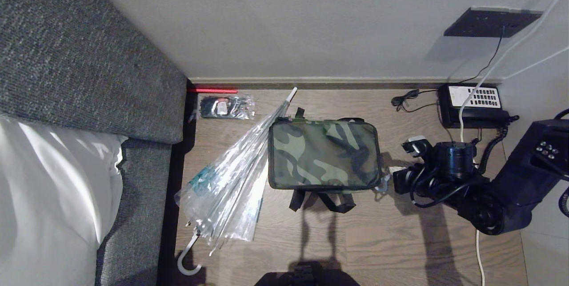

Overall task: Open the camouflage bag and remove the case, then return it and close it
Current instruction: Open the top of the storage box

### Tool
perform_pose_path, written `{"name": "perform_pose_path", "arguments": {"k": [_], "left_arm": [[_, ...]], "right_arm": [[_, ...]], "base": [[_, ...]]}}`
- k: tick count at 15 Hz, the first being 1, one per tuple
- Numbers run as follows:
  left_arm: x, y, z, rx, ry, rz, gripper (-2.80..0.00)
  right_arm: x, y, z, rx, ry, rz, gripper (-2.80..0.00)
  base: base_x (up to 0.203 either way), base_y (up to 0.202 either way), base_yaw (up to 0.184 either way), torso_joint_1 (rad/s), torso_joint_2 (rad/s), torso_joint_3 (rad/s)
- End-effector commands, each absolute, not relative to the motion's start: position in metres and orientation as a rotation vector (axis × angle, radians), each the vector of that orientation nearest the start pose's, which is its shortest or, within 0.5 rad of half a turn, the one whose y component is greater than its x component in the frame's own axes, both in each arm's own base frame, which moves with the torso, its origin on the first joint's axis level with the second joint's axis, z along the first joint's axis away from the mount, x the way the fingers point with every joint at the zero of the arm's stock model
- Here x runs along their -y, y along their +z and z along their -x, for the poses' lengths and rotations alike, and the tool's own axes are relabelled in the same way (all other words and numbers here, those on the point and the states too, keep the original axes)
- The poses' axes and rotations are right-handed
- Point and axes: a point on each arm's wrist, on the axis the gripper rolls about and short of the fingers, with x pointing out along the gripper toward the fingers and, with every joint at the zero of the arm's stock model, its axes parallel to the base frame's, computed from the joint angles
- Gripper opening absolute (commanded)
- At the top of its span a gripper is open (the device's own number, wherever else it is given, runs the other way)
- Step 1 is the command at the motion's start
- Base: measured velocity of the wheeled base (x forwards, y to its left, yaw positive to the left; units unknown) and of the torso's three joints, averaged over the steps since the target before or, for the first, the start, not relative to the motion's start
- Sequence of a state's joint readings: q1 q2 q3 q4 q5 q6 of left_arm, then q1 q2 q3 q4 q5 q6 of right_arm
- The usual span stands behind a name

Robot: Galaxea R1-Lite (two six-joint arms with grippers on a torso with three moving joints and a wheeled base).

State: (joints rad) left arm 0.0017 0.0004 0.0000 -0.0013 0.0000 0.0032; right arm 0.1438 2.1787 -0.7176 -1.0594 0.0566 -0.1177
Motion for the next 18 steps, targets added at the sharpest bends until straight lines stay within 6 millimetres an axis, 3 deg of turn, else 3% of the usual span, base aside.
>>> {"name": "perform_pose_path", "arguments": {"k": [1, 18], "left_arm": [[0.000, 0.076, 0.023, 0.001, 0.002, -0.003, -2.80], [0.000, 0.076, 0.023, 0.002, 0.002, -0.003, -2.80]], "right_arm": [[-0.053, 0.044, -0.361, -0.364, 0.223, 0.133, -2.80], [-0.061, 0.079, -0.407, -0.175, 0.220, 0.060, -2.80]], "base": [[0.000, 0.000, 0.000, 0.000, 0.00, 0.000], [0.000, 0.000, 0.000, 0.000, 0.00, 0.000]]}}
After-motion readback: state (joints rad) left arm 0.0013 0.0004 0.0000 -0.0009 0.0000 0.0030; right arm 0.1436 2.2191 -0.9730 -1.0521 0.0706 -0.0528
